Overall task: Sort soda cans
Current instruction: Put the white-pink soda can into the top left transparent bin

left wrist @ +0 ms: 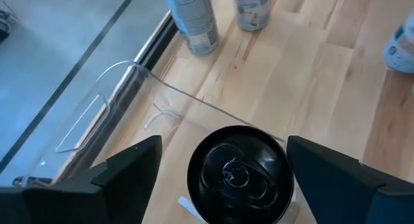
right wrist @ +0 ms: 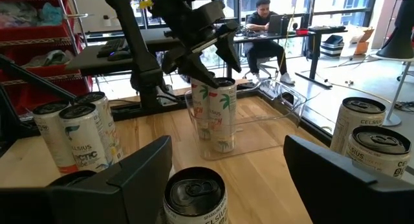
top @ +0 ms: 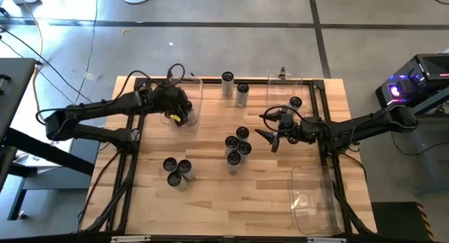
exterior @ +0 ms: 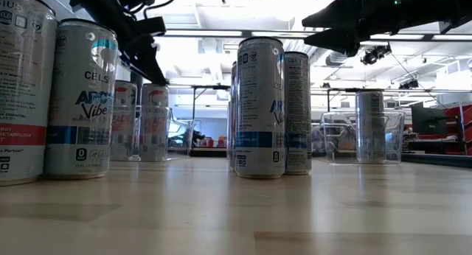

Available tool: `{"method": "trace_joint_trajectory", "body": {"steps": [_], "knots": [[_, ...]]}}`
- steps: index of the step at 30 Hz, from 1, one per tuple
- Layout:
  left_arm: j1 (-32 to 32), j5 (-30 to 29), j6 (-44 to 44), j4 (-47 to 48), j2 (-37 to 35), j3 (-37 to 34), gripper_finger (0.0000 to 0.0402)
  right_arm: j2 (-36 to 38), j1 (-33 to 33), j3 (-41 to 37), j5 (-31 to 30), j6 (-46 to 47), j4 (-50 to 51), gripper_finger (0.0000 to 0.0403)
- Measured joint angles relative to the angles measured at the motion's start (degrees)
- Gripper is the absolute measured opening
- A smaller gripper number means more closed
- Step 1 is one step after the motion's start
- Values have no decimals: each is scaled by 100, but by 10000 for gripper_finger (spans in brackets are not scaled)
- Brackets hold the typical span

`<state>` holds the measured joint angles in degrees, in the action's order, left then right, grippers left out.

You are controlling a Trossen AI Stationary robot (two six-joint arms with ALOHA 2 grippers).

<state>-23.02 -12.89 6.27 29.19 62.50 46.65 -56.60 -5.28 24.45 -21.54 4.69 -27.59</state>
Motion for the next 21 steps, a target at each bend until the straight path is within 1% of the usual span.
{"method": "trace_joint_trajectory", "body": {"steps": [6, 12, 21], "knots": [[-61, 65, 413, -34, 108, 11, 326, 0, -1, 0, 0, 0, 26, 293], [-62, 305, 424, 23, 181, 9, 319, 0, -1, 0, 0, 0, 126, 293], [-53, 341, 474, 108, 181, 6, 319, 0, -2, 0, 2, 2, 168, 293]]}}
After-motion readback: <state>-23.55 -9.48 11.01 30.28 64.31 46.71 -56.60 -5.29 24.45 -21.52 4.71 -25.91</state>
